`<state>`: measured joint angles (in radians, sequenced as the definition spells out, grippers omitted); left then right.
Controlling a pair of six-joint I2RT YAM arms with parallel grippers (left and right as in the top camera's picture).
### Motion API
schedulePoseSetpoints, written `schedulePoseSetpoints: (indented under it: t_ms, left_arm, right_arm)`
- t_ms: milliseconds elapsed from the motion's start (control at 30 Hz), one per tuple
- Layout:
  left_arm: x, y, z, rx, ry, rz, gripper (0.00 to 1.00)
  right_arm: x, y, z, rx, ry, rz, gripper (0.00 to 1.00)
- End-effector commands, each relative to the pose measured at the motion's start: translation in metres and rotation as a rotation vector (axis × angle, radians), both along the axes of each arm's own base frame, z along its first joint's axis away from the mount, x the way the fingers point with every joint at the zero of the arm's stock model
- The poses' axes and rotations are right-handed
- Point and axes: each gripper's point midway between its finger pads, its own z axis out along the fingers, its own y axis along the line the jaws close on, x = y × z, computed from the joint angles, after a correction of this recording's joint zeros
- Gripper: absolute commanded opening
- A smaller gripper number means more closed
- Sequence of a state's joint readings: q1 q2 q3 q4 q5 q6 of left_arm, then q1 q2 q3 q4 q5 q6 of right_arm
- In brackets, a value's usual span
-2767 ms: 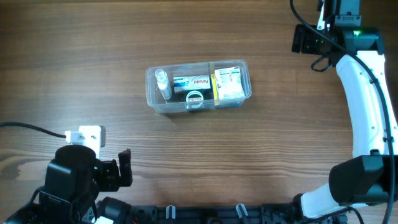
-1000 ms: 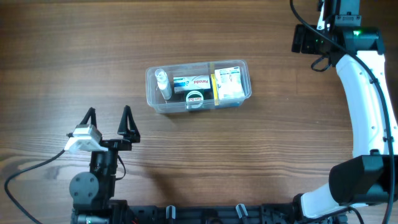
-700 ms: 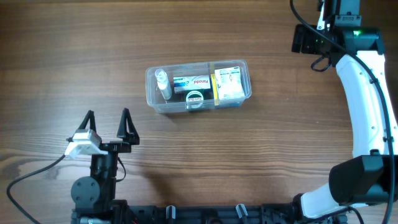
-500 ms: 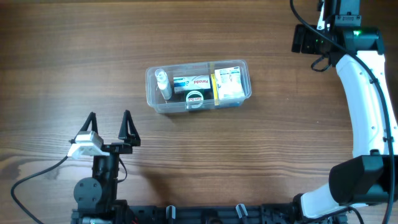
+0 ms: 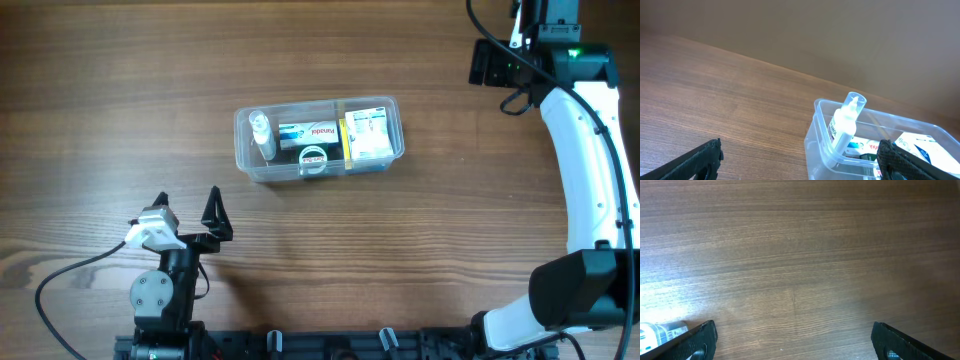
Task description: Pack container
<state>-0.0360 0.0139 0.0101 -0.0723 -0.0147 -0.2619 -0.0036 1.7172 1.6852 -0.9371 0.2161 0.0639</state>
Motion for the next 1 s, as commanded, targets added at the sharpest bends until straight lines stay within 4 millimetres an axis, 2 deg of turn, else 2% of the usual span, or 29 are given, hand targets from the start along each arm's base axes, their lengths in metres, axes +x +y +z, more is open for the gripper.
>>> schedulePoseSetpoints:
  t_ms: [0,800,867,967]
  left_arm:
    - [0.000,-0.001,-0.001,-0.009,-0.002,-0.007,1.00]
    - [0.000,-0.001,-0.001,-0.009,-0.002,-0.007,1.00]
    - [0.000,-0.001,-0.001,-0.009,-0.002,-0.007,1.00]
    - [0.000,-0.001,-0.001,-0.009,-0.002,-0.007,1.00]
  right_arm:
    - [0.001,0.003,-0.006,0.020,0.008,-0.004,1.00]
    - [0.001,0.003,-0.005,0.020,0.006,-0.004,1.00]
    - [-0.002,0.003,0.006,0.020,-0.019,-0.004,1.00]
    - [-0.011,0.003,0.034,0.020,-0.088,-0.003,1.00]
